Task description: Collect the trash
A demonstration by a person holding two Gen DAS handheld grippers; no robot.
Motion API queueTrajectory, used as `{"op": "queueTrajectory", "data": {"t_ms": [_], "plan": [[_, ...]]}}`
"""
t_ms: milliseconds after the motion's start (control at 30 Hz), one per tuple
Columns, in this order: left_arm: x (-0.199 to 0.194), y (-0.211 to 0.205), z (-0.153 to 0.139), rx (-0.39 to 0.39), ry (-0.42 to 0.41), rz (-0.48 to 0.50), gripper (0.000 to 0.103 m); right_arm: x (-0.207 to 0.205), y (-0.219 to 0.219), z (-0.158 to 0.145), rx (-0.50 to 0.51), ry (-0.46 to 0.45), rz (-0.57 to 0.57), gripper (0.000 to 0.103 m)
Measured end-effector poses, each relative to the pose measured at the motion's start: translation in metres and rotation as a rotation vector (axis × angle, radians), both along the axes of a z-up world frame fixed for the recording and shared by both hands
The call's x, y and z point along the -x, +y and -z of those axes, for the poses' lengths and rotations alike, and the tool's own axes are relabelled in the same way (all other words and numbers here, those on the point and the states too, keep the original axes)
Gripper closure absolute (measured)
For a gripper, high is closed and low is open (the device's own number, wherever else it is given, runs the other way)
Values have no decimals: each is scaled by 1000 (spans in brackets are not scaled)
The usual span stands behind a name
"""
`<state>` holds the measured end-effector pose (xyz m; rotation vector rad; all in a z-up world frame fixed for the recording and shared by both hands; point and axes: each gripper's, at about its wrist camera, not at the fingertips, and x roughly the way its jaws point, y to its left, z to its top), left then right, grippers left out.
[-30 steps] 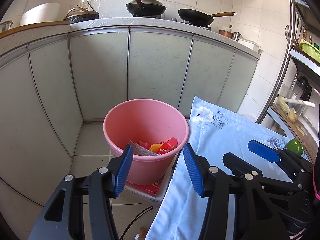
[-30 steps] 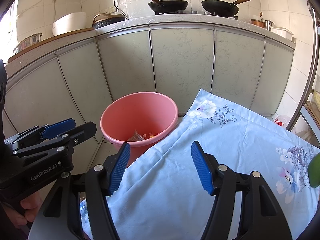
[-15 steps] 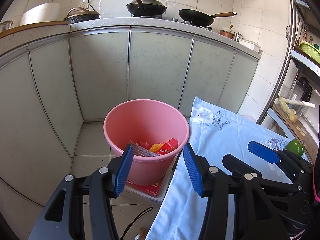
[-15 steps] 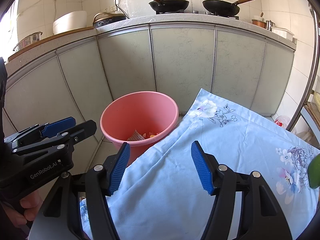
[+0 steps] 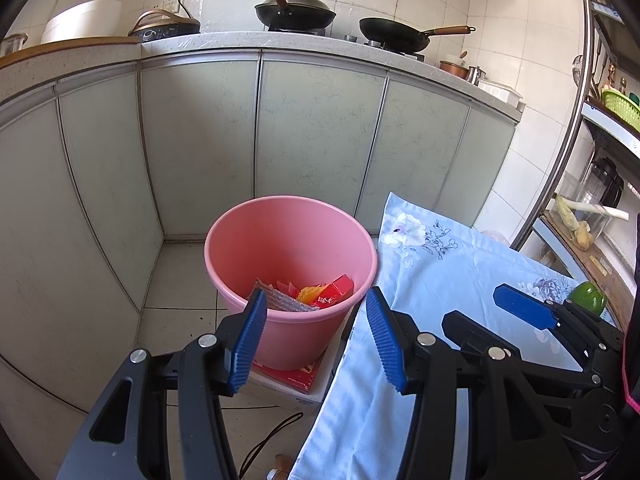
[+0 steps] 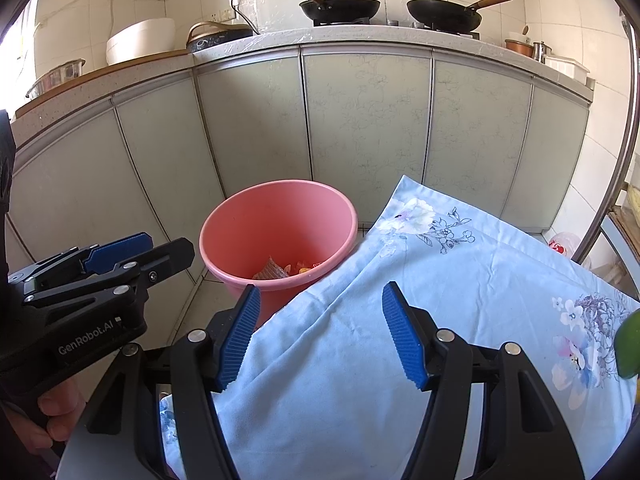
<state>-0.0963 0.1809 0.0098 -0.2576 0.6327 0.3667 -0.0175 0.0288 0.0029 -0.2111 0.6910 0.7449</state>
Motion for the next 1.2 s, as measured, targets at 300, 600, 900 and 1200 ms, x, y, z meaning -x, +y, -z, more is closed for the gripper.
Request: {"op": "queueTrajectory", "data": {"t_ms": [300, 600, 900, 1200], "plan": [[-2, 1, 4, 15, 3, 2, 52, -2, -1, 2, 6, 2, -3, 39], [-6, -1, 8, 13, 12, 1, 52, -3, -2, 3, 15, -8, 15, 39], [-8, -2, 10, 10, 17, 7, 52, -7, -5, 4, 19, -2, 43, 39], [-13, -2, 14, 29, 27, 13, 52, -10, -7, 7, 21, 4, 48, 39]]}}
